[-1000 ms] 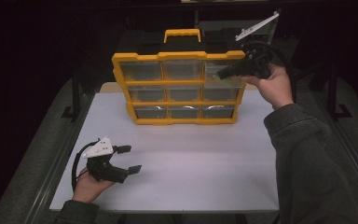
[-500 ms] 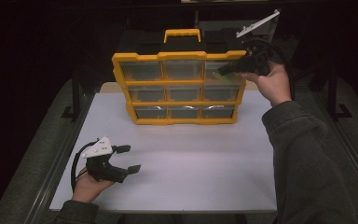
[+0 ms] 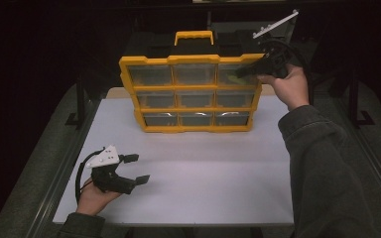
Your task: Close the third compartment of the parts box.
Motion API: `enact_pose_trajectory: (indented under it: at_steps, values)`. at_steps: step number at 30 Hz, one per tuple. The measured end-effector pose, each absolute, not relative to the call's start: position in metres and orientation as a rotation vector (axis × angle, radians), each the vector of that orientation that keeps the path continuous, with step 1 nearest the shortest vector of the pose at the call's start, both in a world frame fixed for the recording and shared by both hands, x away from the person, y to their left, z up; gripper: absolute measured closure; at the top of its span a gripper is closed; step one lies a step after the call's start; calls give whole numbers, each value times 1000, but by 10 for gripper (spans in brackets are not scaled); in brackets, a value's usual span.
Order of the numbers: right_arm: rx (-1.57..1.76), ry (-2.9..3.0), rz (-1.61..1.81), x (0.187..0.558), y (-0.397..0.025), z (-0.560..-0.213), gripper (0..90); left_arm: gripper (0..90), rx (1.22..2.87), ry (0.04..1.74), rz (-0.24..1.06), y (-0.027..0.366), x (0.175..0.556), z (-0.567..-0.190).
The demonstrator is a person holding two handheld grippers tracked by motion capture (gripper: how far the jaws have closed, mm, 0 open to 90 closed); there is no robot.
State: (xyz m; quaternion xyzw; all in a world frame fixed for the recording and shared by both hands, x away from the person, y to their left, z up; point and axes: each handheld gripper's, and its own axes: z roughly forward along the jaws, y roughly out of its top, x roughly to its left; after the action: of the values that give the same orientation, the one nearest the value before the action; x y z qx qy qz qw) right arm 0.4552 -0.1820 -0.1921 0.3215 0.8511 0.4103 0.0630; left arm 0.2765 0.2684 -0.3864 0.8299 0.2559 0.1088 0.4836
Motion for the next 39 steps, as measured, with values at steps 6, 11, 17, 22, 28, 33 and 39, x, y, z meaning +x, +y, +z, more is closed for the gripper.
enact_pose_trajectory:
  at_steps: [6,11,17,22,28,33,39]
  values:
    - [1003,2551,1239,458,-185,-191,888,163,2026,620,267,268,277,-387]
    - [1007,2548,1226,459,-185,-192,888,163,2022,624,265,268,277,-386]
    - [980,2542,1244,455,-186,-193,886,163,2022,624,266,268,276,-386]
    - [957,2561,1279,449,-186,-197,826,164,2023,623,265,268,276,-386]
    - [929,2560,1338,441,-186,-204,716,164,2022,621,267,268,275,-386]
    - [914,2553,1364,433,-186,-211,624,164,2009,627,263,267,275,-385]
    - [896,2550,1393,426,-188,-218,536,164,2006,627,260,266,274,-385]
